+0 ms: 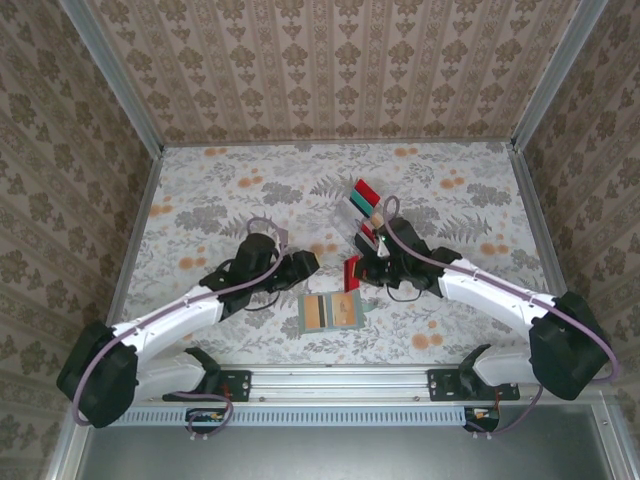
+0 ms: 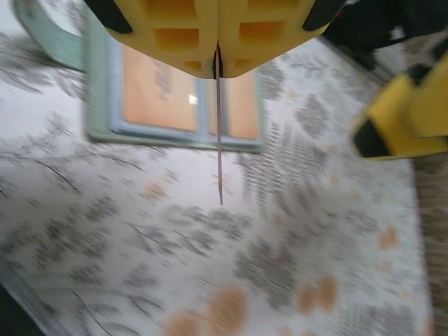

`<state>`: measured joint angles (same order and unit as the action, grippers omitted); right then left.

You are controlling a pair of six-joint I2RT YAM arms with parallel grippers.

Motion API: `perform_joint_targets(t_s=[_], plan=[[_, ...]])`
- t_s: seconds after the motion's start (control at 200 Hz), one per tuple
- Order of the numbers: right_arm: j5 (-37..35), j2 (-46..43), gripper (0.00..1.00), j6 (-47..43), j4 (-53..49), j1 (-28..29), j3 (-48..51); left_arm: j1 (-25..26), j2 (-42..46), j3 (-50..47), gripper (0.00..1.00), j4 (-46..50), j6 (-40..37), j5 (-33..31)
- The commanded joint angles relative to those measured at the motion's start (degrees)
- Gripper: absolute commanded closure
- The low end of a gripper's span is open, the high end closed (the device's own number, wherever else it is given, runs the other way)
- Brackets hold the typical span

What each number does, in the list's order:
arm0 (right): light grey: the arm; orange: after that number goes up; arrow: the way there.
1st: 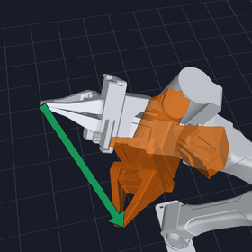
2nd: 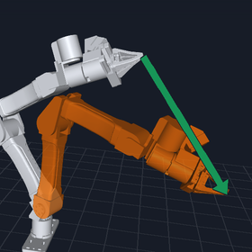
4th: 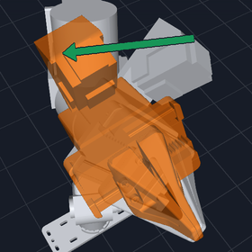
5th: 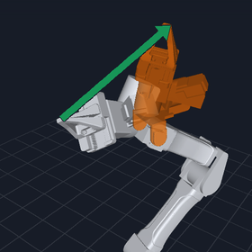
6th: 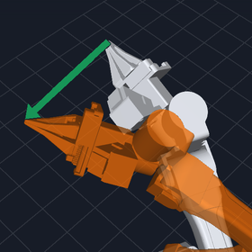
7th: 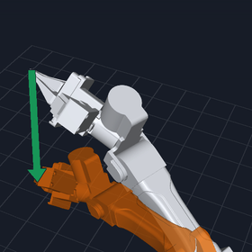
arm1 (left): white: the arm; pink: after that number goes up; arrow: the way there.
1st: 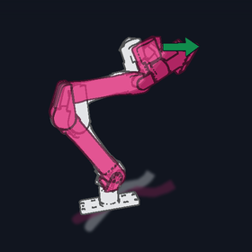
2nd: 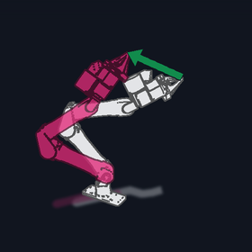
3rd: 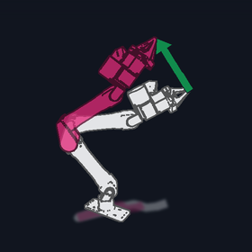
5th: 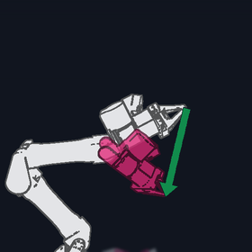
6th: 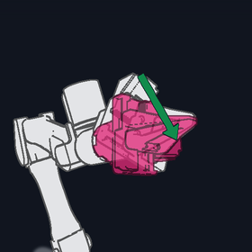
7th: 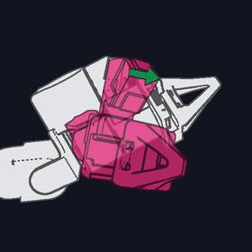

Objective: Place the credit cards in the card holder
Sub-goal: Flip over the card slot in the card holder.

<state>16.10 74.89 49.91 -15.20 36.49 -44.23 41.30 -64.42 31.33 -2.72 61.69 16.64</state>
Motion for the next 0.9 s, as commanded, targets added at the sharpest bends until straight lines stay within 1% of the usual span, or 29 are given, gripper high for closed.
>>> perform_joint_targets(t_s=[0.0,0.145,0.255,0.41,0.755,0.895], plan=[[-4.25,-0.67,0.97,-2.52,-3.39,2.29,3.84,0.43,2.05,-3.60,0.45,8.52,-2.88,-2.09],[-6.97,-0.55,0.97,-2.82,-2.22,4.91,6.92,1.56,3.58,-6.60,0.42,9.32,-2.40,-3.13],[-7.63,-0.80,0.97,-2.81,-0.92,5.78,8.55,2.53,3.47,-6.46,0.41,11.45,-3.56,-4.18],[-9.21,-1.02,0.97,-3.39,-1.09,6.20,9.42,3.67,1.66,-5.74,0.40,11.96,-4.45,-4.58],[-8.61,2.38,0.96,-2.28,0.95,6.40,9.47,5.81,-3.21,-5.32,0.41,9.70,-4.30,-5.31],[-7.99,3.54,0.96,-1.63,2.70,6.59,9.60,6.41,-5.08,-5.32,0.43,8.48,-4.30,-5.21]])
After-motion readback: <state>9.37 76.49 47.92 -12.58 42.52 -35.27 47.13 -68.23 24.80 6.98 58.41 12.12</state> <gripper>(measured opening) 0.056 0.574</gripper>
